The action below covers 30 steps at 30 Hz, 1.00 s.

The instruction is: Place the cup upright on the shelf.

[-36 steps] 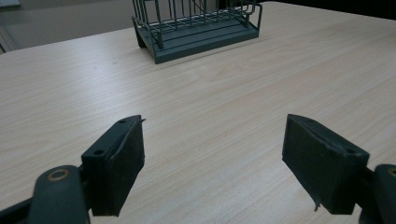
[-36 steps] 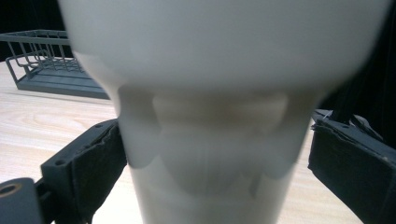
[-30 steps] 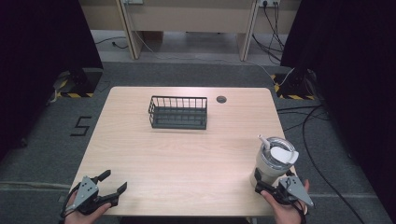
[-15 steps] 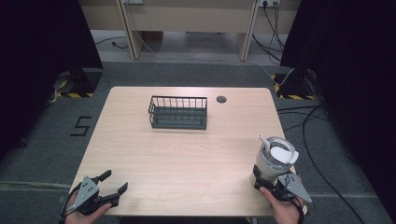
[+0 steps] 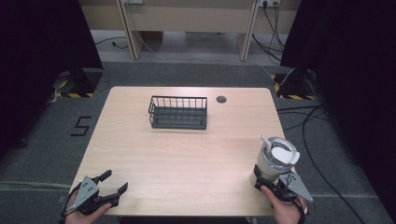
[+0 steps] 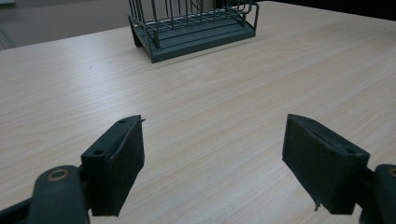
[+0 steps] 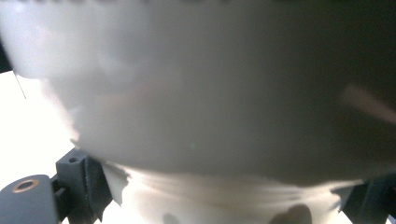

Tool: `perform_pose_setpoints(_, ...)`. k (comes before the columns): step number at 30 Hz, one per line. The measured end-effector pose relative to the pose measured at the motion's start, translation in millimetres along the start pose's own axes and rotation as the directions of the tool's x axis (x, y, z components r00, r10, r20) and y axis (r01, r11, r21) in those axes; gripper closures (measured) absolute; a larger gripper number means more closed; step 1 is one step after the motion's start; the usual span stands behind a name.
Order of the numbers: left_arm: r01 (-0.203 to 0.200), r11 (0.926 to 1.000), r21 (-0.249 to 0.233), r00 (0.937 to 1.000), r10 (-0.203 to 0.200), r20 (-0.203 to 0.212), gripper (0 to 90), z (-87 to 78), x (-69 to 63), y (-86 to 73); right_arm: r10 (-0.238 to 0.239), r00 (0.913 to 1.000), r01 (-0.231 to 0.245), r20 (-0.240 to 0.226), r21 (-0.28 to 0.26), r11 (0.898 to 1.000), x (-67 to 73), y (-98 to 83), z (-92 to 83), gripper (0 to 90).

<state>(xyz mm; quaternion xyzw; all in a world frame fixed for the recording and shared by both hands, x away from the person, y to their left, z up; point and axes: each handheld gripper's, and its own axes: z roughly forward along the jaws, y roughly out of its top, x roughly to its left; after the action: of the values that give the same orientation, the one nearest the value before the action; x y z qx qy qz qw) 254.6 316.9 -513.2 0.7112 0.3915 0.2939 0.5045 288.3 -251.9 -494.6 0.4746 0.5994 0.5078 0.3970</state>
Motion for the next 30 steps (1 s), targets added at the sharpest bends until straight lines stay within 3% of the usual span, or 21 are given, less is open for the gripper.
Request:
perform_pose_setpoints(13, 0.005, 1.0000, -0.001, 1.0000, -0.005, -0.005, 20.5, -0.1, 0.5, -0.2, -0.025, 0.9997, 0.025, -0.003, -0.034, 0.999, 3.3, 15.6, -1.2, 10.0)
perform_pose_setpoints(30, 0.007, 1.0000, -0.003, 1.0000, -0.007, -0.003, 20.6, -0.4, 0.7, -0.1, -0.066, 0.9970, 0.063, -0.040, -0.063, 0.996, 19.7, 41.1, 19.3, 10.0)
